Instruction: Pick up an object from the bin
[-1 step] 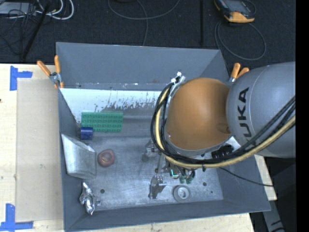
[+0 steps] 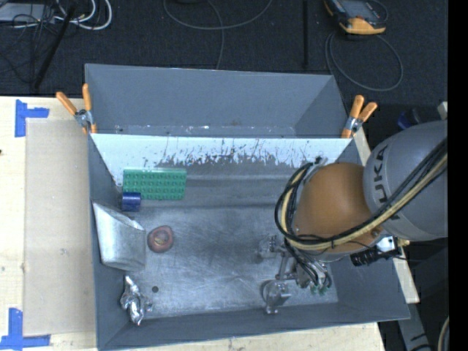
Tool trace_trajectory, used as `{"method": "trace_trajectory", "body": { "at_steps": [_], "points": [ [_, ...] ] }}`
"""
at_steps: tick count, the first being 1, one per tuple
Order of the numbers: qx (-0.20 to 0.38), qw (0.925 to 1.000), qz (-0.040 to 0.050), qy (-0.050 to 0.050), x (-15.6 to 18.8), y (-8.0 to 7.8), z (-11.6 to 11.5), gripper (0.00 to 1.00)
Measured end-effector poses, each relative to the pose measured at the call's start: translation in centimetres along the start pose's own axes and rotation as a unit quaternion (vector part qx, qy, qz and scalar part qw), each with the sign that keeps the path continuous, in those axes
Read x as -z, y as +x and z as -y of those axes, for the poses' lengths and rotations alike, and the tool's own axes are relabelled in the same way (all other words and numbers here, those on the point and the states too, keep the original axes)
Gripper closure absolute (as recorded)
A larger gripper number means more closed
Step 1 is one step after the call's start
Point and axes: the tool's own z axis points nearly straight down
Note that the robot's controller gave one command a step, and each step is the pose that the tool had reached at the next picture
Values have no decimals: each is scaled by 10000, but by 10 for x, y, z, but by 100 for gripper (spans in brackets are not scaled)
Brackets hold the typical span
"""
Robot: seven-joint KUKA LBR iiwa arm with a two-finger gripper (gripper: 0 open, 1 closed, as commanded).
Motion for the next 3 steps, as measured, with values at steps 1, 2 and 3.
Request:
{"method": "trace_trajectory", "body": {
  "at_steps": [1,2,3],
  "points": [
    [292,9995,85,-20,-24,-3,54,0],
    [290,9996,19,-24,-23,-1,52,100],
    [280,9996,74,-21,-24,-3,52,0]
  ]
}}
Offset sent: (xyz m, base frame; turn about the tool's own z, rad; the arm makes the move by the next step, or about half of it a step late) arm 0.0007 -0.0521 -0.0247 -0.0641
